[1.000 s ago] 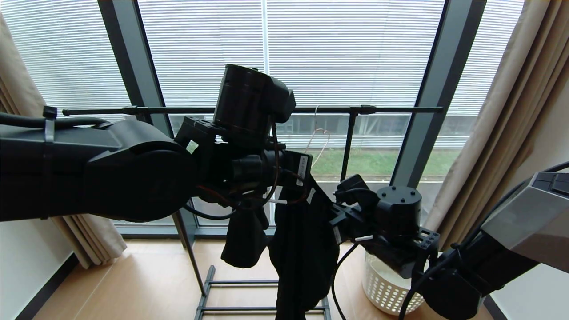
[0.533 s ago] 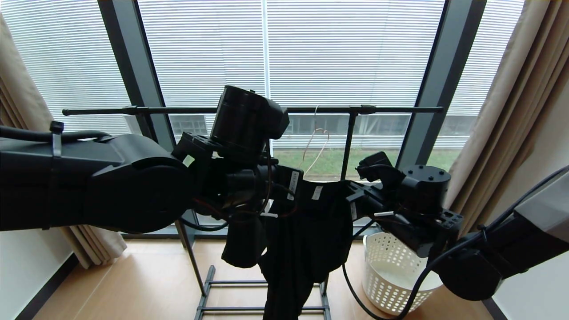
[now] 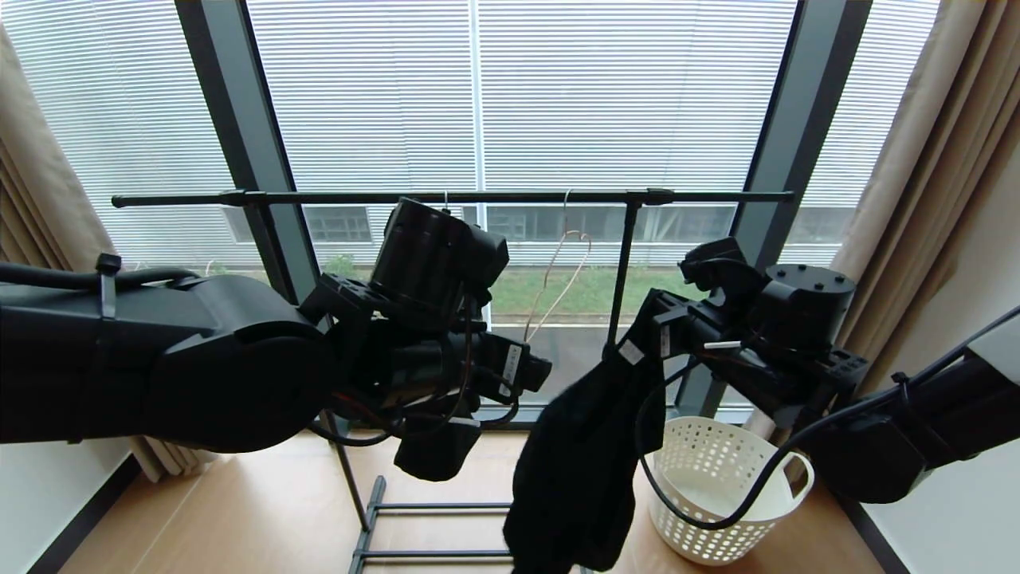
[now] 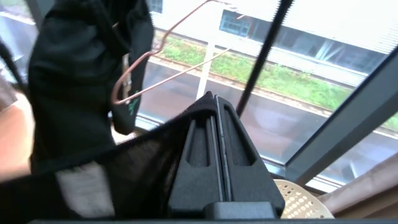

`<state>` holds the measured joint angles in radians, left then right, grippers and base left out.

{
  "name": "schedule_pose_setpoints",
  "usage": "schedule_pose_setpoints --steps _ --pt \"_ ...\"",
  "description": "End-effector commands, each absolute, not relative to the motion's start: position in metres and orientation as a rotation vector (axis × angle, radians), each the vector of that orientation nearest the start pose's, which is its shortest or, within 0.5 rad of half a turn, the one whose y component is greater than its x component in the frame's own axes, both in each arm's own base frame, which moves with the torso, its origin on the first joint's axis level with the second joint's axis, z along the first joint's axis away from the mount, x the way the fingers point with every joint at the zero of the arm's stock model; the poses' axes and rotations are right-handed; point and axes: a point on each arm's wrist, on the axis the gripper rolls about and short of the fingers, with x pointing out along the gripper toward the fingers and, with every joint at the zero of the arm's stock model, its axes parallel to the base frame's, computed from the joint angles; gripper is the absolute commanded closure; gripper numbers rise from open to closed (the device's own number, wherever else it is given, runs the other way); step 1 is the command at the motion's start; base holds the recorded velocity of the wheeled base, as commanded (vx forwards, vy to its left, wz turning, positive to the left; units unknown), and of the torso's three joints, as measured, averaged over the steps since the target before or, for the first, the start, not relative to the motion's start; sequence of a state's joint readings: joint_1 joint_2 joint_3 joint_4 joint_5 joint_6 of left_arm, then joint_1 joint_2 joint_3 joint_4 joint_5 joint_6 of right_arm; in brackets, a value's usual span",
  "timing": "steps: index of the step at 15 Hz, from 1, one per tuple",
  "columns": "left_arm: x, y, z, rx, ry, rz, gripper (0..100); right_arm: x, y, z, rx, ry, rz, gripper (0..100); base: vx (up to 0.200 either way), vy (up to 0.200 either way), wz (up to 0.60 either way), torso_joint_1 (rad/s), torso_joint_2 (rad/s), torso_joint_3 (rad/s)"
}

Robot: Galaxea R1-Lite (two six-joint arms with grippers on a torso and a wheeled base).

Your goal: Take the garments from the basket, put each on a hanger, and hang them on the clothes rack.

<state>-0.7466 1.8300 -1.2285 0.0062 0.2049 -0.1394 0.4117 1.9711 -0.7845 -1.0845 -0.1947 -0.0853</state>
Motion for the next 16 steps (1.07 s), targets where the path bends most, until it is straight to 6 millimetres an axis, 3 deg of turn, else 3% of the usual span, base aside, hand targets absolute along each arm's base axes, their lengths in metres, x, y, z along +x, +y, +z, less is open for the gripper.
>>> schedule_pose_setpoints --steps 1,4,7,9,16 --pt "0.254 -0.227 0.195 0.148 0.588 -0.489 0 0.330 0.130 0.138 -0.109 0.070 0.196 100 0.000 0.000 0.00 0.000 0.00 0.000" --pt "0.252 -0.216 0.202 0.096 0.604 -0.600 0 0.332 0.119 0.150 -0.107 0.073 0.164 100 0.000 0.000 0.00 0.000 0.00 0.000" --pt "0.268 -0.214 0.191 0.093 0.609 -0.568 0 0.332 0.118 0.147 -0.109 0.080 0.163 100 0.000 0.000 0.00 0.000 0.00 0.000" --pt "0.293 -0.214 0.174 0.108 0.556 -0.539 0 0.332 0.118 0.147 -0.111 0.082 0.163 100 0.000 0.000 0.00 0.000 0.00 0.000" --pt "0.304 -0.217 0.166 0.157 0.511 -0.529 0 0.331 0.118 0.146 -0.111 0.083 0.163 100 0.000 0.000 0.00 0.000 0.00 0.000"
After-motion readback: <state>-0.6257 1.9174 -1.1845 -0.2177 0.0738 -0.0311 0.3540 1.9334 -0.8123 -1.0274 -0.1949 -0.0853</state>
